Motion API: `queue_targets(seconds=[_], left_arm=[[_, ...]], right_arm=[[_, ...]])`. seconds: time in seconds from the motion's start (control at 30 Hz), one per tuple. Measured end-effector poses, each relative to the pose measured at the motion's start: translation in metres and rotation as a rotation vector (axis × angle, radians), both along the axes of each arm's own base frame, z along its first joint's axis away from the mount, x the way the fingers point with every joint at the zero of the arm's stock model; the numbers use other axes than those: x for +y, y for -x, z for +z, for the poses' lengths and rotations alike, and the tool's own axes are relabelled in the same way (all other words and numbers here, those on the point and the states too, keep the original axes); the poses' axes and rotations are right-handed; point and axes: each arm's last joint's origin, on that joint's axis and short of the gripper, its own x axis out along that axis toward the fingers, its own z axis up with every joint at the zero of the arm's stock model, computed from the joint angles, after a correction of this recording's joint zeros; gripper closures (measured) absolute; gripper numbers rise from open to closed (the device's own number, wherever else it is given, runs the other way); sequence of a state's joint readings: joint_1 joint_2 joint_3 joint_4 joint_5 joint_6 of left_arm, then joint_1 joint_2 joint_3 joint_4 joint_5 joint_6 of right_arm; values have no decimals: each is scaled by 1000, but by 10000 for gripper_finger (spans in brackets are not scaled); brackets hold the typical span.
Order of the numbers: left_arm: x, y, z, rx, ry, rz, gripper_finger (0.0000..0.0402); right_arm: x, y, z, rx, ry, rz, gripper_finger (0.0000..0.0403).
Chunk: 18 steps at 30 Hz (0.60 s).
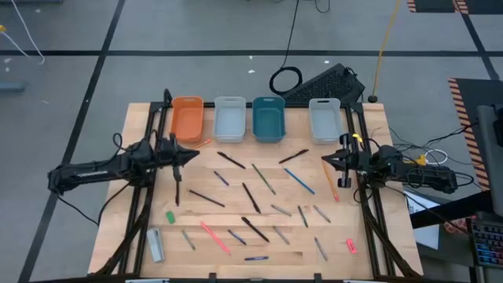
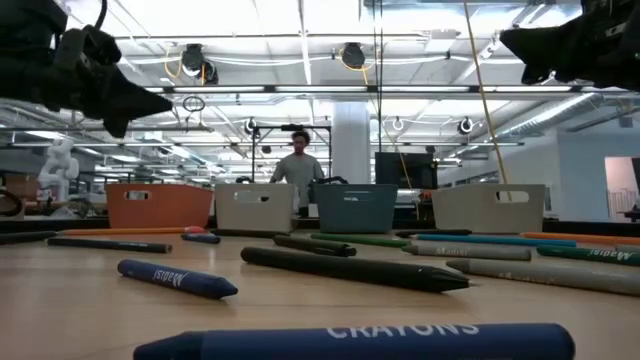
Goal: Sort crayons/erasers/pens/pencils in bins
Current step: Put the black pen into the left gray bin
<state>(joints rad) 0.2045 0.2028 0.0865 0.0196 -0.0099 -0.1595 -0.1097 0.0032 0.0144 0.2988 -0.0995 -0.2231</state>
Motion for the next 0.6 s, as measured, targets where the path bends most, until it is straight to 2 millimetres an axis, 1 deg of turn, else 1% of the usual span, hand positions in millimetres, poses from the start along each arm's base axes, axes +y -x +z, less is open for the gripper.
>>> queue_targets(seconds=[0.27, 0.4, 0.6], left_arm=[[3, -16, 29, 181, -25, -23, 400], [5, -28, 41, 299, -19, -32, 400], [9, -49, 51, 467, -26, -53, 401]], right_arm=[[-1, 0, 1, -13, -7, -25, 403], [-3, 1, 4, -41, -25, -87, 403], [-5, 2, 3, -34, 3, -190, 403]])
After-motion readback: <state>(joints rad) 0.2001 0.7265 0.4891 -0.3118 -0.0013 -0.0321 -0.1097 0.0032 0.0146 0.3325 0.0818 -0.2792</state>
